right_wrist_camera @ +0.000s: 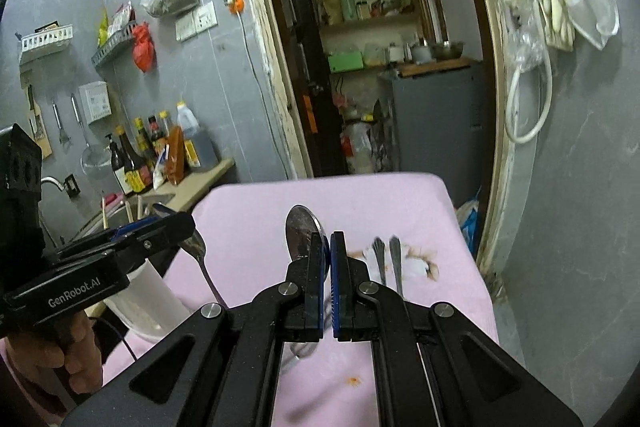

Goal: Organize utensils
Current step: 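Carry both held spoons up and over the white caddy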

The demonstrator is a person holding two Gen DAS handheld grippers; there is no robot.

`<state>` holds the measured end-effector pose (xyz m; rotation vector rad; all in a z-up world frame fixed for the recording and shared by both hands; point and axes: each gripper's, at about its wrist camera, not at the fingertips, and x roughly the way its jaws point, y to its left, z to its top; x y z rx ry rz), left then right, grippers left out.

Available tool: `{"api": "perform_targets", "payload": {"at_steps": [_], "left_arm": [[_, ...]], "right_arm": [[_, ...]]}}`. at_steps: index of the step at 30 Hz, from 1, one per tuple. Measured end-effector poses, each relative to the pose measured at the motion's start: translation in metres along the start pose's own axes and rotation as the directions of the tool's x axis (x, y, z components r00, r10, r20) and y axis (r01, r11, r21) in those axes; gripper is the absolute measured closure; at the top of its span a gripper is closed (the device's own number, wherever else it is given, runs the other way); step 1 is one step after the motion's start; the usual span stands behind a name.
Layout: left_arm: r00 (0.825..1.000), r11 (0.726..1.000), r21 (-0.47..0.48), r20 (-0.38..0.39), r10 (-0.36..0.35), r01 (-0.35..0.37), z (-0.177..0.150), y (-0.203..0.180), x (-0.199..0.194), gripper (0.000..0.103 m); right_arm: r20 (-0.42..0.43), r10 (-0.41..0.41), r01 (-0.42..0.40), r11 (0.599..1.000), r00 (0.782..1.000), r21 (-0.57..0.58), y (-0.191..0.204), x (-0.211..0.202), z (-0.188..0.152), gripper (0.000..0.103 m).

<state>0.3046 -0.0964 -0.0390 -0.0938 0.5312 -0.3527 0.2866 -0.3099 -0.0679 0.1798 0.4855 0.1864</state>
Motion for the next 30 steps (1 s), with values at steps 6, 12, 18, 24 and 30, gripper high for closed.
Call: {"api": "perform_targets", "payload": {"at_steps": [6, 12, 18, 24, 30], "left_arm": [[1.0, 1.0, 0.014, 0.024, 0.007, -0.008, 0.011, 0.009, -0.014, 0.071], [0.999, 1.0, 0.009, 0.044, 0.006, -0.006, 0.018, 0.015, -0.03, 0.071], [0.998, 0.999, -0.042, 0.063, -0.008, 0.011, 0.041, 0.033, -0.056, 0.071], [0.996, 0.996, -0.088, 0.086, 0.003, 0.004, 0.072, 0.066, -0.092, 0.071], [0.99, 0.993, -0.106, 0.123, 0.073, -0.06, 0.094, 0.1, -0.138, 0.071]], "right_arm": [[0.028, -0.006, 0.006, 1.0, 1.0, -0.001, 0.016, -0.008, 0.012, 0.1], [0.06, -0.005, 0.006, 1.0, 0.998, -0.02, 0.034, -0.012, 0.026, 0.1], [0.131, 0.011, -0.005, 0.999, 0.991, -0.047, 0.06, -0.02, 0.055, 0.1], [0.196, 0.058, -0.043, 0.996, 0.979, -0.08, 0.101, -0.019, 0.081, 0.1], [0.236, 0.107, -0.08, 0.989, 0.966, -0.122, 0.15, -0.007, 0.088, 0.1]]}}
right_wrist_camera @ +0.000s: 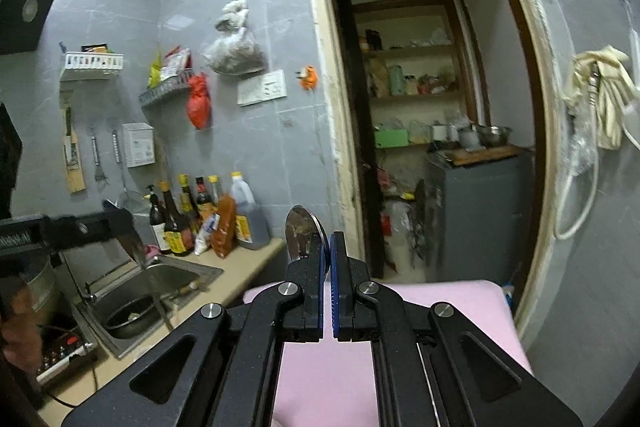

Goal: Organize utensils
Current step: 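Carry both held spoons up and over the white caddy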

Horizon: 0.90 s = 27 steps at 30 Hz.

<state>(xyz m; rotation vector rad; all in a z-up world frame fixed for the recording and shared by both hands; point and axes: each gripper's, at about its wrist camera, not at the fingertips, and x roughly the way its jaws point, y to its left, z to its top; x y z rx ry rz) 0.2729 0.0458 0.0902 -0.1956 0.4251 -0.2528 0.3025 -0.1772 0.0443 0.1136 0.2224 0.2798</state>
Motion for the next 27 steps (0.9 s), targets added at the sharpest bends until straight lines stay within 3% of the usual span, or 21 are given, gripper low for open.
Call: {"api": "perform_targets", "payload": {"at_steps": [7, 12, 21, 27], "left_arm": [[0.991, 0.992, -0.013, 0.031, 0.126, -0.126, 0.001, 0.043, -0.035, 0.071], [0.981, 0.98, -0.062, 0.021, 0.193, -0.191, -0.022, 0.081, -0.035, 0.071], [0.977, 0.972, -0.095, 0.011, 0.215, -0.213, -0.068, 0.11, -0.008, 0.071], [0.978, 0.975, -0.083, -0.063, 0.201, -0.206, -0.093, 0.113, 0.008, 0.07]], "right_arm": [[0.017, -0.01, 0.011, 0.996, 1.0, -0.094, 0.054, 0.017, -0.02, 0.1], [0.035, -0.053, 0.058, 0.985, 0.998, -0.164, 0.081, 0.026, -0.046, 0.1], [0.009, -0.067, 0.067, 0.961, 0.998, -0.268, 0.107, 0.035, -0.087, 0.1], [-0.045, -0.027, 0.014, 0.964, 0.999, -0.266, 0.108, 0.029, -0.097, 0.099]]}}
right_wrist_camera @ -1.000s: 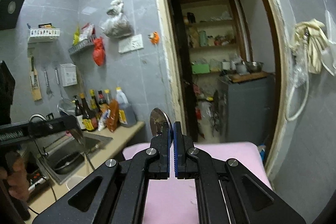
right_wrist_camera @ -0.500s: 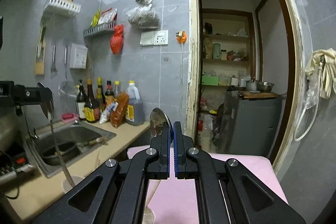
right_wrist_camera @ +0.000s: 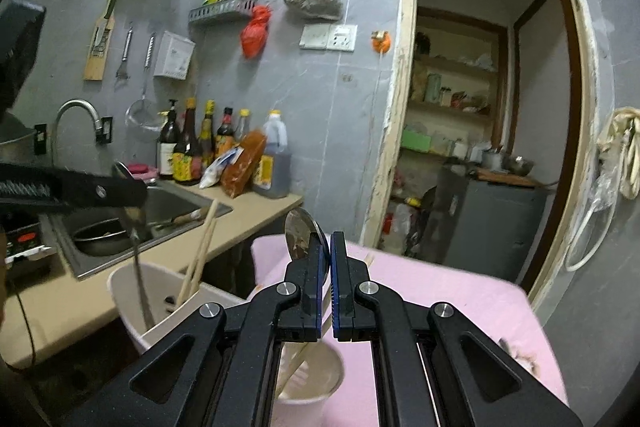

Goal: Organize utensils
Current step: 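Carry both held spoons up and over the white caddy, then open the left tool over the caddy while the right tool opens to drop its spoon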

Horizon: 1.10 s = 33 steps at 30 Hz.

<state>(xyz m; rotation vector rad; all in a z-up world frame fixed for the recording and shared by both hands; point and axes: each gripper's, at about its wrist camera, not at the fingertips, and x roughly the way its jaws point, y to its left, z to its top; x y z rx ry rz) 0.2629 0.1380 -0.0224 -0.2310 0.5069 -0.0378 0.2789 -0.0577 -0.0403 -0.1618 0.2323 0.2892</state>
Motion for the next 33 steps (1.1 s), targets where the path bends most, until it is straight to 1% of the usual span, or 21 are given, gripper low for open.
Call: {"api": "perform_targets", "payload": {"at_steps": [4, 5, 6, 8, 10, 13, 15, 17, 18, 19, 20, 21, 22, 23, 24, 25, 26, 27, 29, 33], "left_arm": [[0.998, 0.999, -0.043, -0.055, -0.028, 0.026, -0.006, 0.005, 0.006, 0.07], [0.997, 0.997, -0.059, -0.064, -0.044, 0.04, -0.007, 0.007, 0.006, 0.069], [0.996, 0.996, -0.074, -0.069, -0.059, 0.054, -0.006, 0.008, 0.005, 0.067], [0.994, 0.993, -0.094, -0.071, -0.082, 0.075, -0.004, 0.009, 0.004, 0.052], [0.993, 0.991, -0.1, -0.064, -0.097, 0.091, -0.002, 0.007, 0.002, 0.05], [0.993, 0.992, -0.082, -0.06, -0.098, 0.093, 0.003, -0.002, 0.001, 0.05], [0.995, 0.994, -0.058, -0.048, -0.092, 0.09, 0.006, -0.012, -0.002, 0.043], [0.995, 0.995, -0.026, -0.023, -0.094, 0.093, 0.01, -0.026, -0.005, 0.036], [0.995, 0.995, -0.01, -0.011, -0.096, 0.096, 0.012, -0.033, -0.006, 0.034], [0.996, 0.996, 0.006, -0.001, -0.094, 0.094, 0.013, -0.042, -0.007, 0.029], [0.996, 0.996, 0.022, 0.008, -0.091, 0.091, 0.015, -0.051, -0.007, 0.025], [0.995, 0.995, 0.036, 0.018, -0.096, 0.095, 0.016, -0.06, -0.007, 0.024], [0.994, 0.994, 0.049, 0.027, -0.103, 0.101, 0.016, -0.069, -0.006, 0.023], [0.994, 0.993, 0.06, 0.034, -0.105, 0.103, 0.017, -0.078, -0.005, 0.02], [0.993, 0.992, 0.069, 0.044, -0.107, 0.103, 0.017, -0.086, -0.004, 0.018], [0.993, 0.992, 0.079, 0.058, -0.103, 0.099, 0.017, -0.095, -0.004, 0.012], [0.992, 0.992, 0.087, 0.075, -0.099, 0.092, 0.015, -0.103, -0.004, 0.008], [0.991, 0.992, 0.098, 0.099, -0.094, 0.084, 0.014, -0.113, -0.005, 0.007], [0.987, 0.991, 0.109, 0.131, -0.094, 0.08, 0.011, -0.129, -0.005, 0.004], [0.981, 0.991, 0.109, 0.171, -0.093, 0.075, 0.006, -0.155, -0.002, 0.001]], "right_arm": [[-0.032, 0.039, -0.038, 0.999, 0.999, 0.032, -0.008, -0.003, -0.003, 0.095], [-0.035, 0.046, -0.045, 0.998, 0.998, 0.048, -0.011, -0.004, -0.003, 0.091], [-0.034, 0.051, -0.049, 0.997, 0.998, 0.066, -0.015, -0.007, -0.002, 0.083], [-0.028, 0.067, -0.064, 0.993, 0.997, 0.098, -0.022, -0.009, -0.001, 0.077], [-0.025, 0.073, -0.069, 0.989, 0.997, 0.129, -0.031, -0.013, 0.003, 0.077], [-0.021, 0.07, -0.064, 0.979, 0.997, 0.193, -0.048, -0.018, 0.009, 0.075], [-0.021, 0.057, -0.051, 0.969, 0.998, 0.24, -0.063, -0.023, 0.013, 0.062], [-0.011, 0.038, -0.033, 0.958, 0.999, 0.285, -0.083, -0.031, 0.015, 0.056], [-0.01, 0.026, -0.021, 0.954, 1.0, 0.3, -0.093, -0.035, 0.016, 0.05], [-0.011, 0.017, -0.012, 0.952, 1.0, 0.307, -0.099, -0.036, 0.016, 0.046], [-0.009, 0.002, 0.0, 0.949, 1.0, 0.316, -0.108, -0.04, 0.016, 0.039], [-0.004, -0.017, 0.017, 0.947, 1.0, 0.322, -0.118, -0.045, 0.016, 0.031], [0.001, -0.04, 0.037, 0.946, 0.999, 0.323, -0.126, -0.049, 0.016, 0.027], [0.005, -0.057, 0.052, 0.946, 0.998, 0.321, -0.132, -0.053, 0.016, 0.022], [0.01, -0.077, 0.07, 0.946, 0.997, 0.318, -0.139, -0.057, 0.016, 0.019], [0.015, -0.097, 0.087, 0.946, 0.995, 0.313, -0.146, -0.061, 0.016, 0.017], [0.018, -0.118, 0.106, 0.946, 0.993, 0.307, -0.154, -0.066, 0.015, 0.012], [0.021, -0.138, 0.126, 0.945, 0.99, 0.303, -0.162, -0.07, 0.013, 0.007], [0.029, -0.167, 0.151, 0.943, 0.986, 0.297, -0.173, -0.075, 0.014, 0.004], [0.04, -0.213, 0.193, 0.938, 0.976, 0.29, -0.199, -0.086, 0.009, 0.002]]}}
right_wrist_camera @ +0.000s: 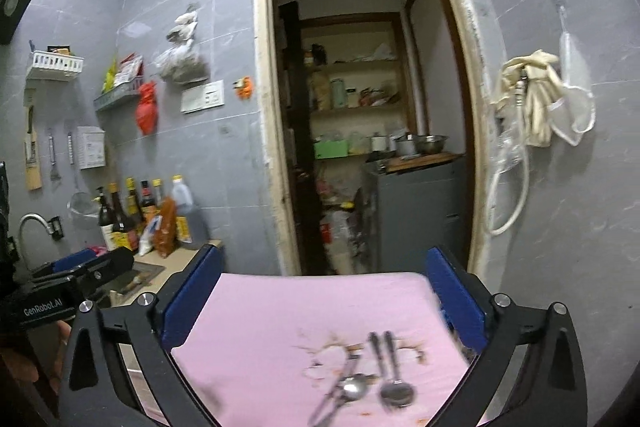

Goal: Organize utensils
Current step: 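Open the left tool over the caddy while the right tool opens to drop its spoon, then move both open tools back down to the utensil pile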

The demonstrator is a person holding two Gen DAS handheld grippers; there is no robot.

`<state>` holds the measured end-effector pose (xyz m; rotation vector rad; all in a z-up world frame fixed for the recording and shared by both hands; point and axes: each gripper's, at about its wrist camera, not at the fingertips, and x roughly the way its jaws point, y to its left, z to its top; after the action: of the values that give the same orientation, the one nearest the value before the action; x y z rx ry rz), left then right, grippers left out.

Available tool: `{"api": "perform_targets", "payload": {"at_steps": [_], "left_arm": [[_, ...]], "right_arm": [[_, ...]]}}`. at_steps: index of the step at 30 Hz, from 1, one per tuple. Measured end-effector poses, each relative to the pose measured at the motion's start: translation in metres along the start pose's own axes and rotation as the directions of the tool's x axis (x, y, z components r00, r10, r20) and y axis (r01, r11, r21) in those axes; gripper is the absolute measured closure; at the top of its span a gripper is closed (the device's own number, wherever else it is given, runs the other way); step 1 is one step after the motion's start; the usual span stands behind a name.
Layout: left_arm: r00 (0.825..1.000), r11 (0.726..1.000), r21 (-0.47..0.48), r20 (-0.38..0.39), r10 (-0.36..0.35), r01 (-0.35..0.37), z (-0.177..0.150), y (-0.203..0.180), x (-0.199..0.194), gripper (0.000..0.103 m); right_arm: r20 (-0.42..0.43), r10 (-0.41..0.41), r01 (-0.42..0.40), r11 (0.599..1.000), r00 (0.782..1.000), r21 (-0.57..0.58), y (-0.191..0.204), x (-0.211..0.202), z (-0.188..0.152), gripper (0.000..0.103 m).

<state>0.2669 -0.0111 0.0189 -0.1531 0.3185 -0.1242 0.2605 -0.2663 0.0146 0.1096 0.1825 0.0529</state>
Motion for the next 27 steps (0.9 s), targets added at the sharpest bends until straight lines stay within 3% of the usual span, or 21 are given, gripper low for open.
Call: {"api": "perform_targets", "payload": {"at_steps": [6, 15, 21, 27], "left_arm": [[0.999, 1.0, 0.012, 0.032, 0.016, -0.016, -0.01, -0.031, 0.01, 0.001], [1.0, 0.999, 0.046, 0.005, 0.027, -0.027, -0.028, -0.074, 0.039, 0.001], [0.998, 0.999, 0.05, -0.063, 0.006, -0.003, -0.042, -0.096, 0.069, 0.001], [0.986, 1.0, 0.024, -0.167, -0.001, 0.005, -0.057, -0.103, 0.106, 0.001]], "right_arm": [[-0.024, -0.023, 0.022, 1.0, 0.999, -0.011, -0.038, 0.007, -0.003, 0.002], [-0.115, -0.031, 0.029, 0.999, 0.993, -0.021, -0.089, 0.035, -0.024, 0.002], [-0.207, -0.017, 0.02, 1.0, 0.978, 0.013, -0.119, 0.062, -0.046, 0.002], [-0.302, 0.006, 0.007, 0.999, 0.953, 0.042, -0.144, 0.095, -0.071, 0.004]]}}
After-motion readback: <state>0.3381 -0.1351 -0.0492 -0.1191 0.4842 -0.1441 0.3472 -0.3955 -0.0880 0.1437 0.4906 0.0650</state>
